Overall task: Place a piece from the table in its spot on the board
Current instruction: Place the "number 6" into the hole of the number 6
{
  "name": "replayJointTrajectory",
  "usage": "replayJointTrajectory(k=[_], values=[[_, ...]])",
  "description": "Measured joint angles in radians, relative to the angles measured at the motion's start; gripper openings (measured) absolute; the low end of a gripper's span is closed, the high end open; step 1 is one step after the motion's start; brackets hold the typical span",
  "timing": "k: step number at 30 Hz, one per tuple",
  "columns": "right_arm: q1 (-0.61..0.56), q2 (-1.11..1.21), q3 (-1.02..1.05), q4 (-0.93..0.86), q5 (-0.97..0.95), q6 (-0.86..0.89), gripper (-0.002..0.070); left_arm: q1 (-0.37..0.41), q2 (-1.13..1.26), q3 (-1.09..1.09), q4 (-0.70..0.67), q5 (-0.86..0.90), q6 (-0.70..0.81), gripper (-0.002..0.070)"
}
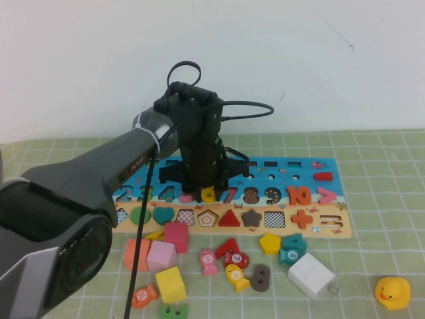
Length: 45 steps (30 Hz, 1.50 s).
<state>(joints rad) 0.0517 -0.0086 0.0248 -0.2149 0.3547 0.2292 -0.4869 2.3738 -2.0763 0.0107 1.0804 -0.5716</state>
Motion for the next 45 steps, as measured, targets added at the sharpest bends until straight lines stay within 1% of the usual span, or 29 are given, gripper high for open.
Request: replayJointTrajectory(k=[11, 18, 28, 30, 32, 36, 37, 40, 45], values=[[0.000, 0.000, 0.000, 0.000, 0.000, 0.000, -0.0001, 0.000, 0.000, 0.000, -0.001, 0.001, 0.005, 0.0242], [0.000, 0.000, 0.000, 0.000, 0.000, 0.000, -0.0001, 0.000, -0.002, 0.000, -0.011, 0.014, 0.018, 0.0336], [0.000, 0.000, 0.000, 0.000, 0.000, 0.000, -0.0001, 0.000, -0.068, 0.000, 0.008, 0.000, 0.045, 0.0347], [0.000, 0.000, 0.000, 0.000, 0.000, 0.000, -0.0001, 0.002, -0.071, 0.000, -0.011, -0.013, 0.072, 0.0325], [0.000, 0.000, 0.000, 0.000, 0.000, 0.000, -0.0001, 0.002, -0.071, 0.000, -0.037, -0.029, 0.110, 0.0272], [0.000, 0.000, 0.000, 0.000, 0.000, 0.000, -0.0001, 0.002, -0.071, 0.000, -0.122, -0.067, 0.188, 0.0085], [0.000, 0.000, 0.000, 0.000, 0.000, 0.000, -0.0001, 0.002, -0.071, 0.000, -0.142, -0.077, 0.202, 0.0055], [0.000, 0.000, 0.000, 0.000, 0.000, 0.000, -0.0001, 0.002, -0.065, 0.000, -0.168, -0.095, 0.218, 0.0015], [0.000, 0.000, 0.000, 0.000, 0.000, 0.000, -0.0001, 0.002, -0.047, 0.000, -0.175, -0.104, 0.229, 0.0001]])
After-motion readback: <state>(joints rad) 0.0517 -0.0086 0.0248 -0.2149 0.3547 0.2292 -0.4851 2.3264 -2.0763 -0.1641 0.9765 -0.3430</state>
